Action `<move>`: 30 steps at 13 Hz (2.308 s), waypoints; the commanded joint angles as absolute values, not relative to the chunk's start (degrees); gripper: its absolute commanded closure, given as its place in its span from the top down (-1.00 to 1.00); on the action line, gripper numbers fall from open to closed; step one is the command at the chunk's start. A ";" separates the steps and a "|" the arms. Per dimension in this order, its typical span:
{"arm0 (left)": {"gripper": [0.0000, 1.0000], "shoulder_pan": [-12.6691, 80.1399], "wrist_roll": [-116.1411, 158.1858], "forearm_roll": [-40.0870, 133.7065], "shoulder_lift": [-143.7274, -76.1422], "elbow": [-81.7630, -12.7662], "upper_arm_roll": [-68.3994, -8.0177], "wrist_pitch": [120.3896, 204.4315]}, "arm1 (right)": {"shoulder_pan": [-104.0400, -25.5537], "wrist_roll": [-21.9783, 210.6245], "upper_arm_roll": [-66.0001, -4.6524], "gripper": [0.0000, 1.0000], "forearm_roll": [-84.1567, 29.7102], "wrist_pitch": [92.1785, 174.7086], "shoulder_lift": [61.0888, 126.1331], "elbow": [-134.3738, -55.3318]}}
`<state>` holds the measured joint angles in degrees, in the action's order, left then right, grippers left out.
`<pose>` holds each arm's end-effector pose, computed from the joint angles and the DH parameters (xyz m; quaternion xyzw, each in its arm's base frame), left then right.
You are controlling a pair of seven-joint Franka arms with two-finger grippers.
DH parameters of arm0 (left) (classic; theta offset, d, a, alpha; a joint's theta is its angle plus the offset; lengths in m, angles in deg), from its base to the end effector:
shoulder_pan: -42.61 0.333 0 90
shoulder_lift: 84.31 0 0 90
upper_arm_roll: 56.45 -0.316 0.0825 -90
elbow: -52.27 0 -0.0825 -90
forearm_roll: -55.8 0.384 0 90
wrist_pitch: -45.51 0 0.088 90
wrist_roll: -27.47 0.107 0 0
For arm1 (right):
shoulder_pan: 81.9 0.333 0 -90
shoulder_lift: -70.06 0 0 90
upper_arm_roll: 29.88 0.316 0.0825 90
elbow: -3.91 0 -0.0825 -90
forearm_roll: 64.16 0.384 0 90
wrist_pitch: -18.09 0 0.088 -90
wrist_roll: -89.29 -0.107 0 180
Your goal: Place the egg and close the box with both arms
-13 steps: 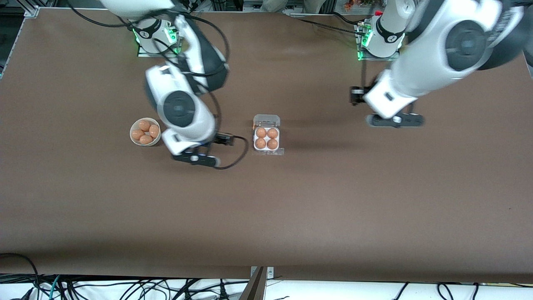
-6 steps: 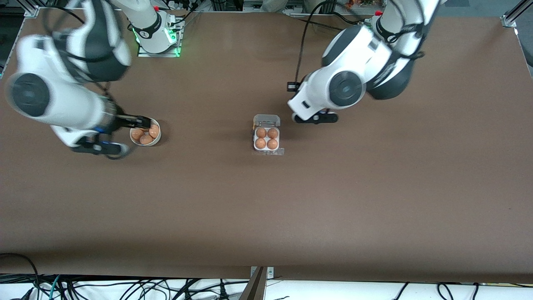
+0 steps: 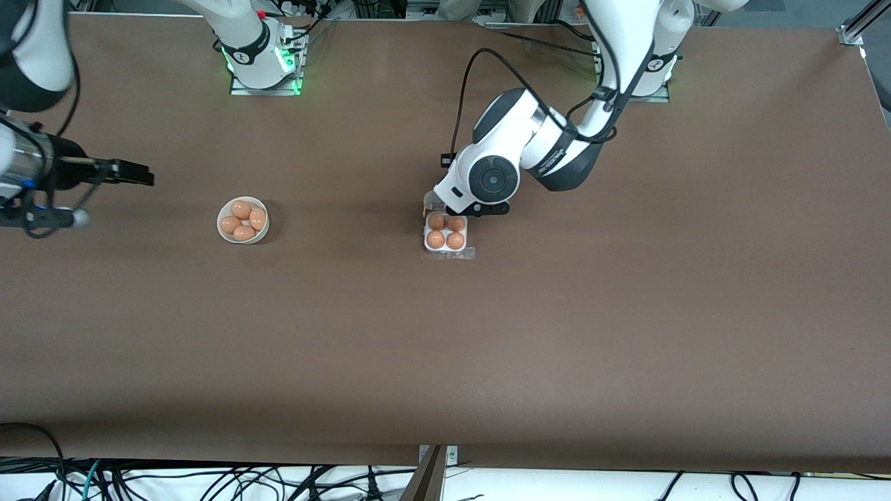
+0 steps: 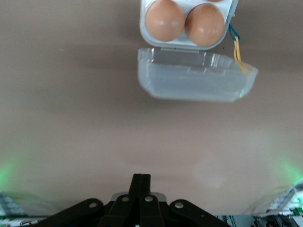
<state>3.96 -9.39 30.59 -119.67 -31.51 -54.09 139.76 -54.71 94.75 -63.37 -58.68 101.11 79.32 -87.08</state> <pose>0.4770 -0.4656 0.3036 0.9519 0.0293 -0.3024 0.0401 0.5721 -0.0307 0.5302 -0.9906 0.0111 0.1353 0.0173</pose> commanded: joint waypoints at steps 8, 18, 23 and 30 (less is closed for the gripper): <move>-1.00 2.26 -10.05 30.40 -124.66 -26.67 -56.61 153.71 | -61.80 94.39 -52.97 1.00 -59.06 99.91 76.21 -88.29; 0.75 2.53 6.86 30.84 -119.91 -13.12 -85.60 131.20 | -84.09 91.57 -28.82 1.00 -62.40 100.35 74.89 -87.94; 1.00 2.71 16.40 34.53 -120.00 -9.78 -94.32 131.29 | -84.09 91.66 -28.91 1.00 -63.19 100.18 74.89 -87.51; 1.00 19.62 18.33 47.83 -112.64 -11.96 -77.88 131.73 | -84.18 92.28 -28.91 1.00 -63.01 99.12 75.60 -84.34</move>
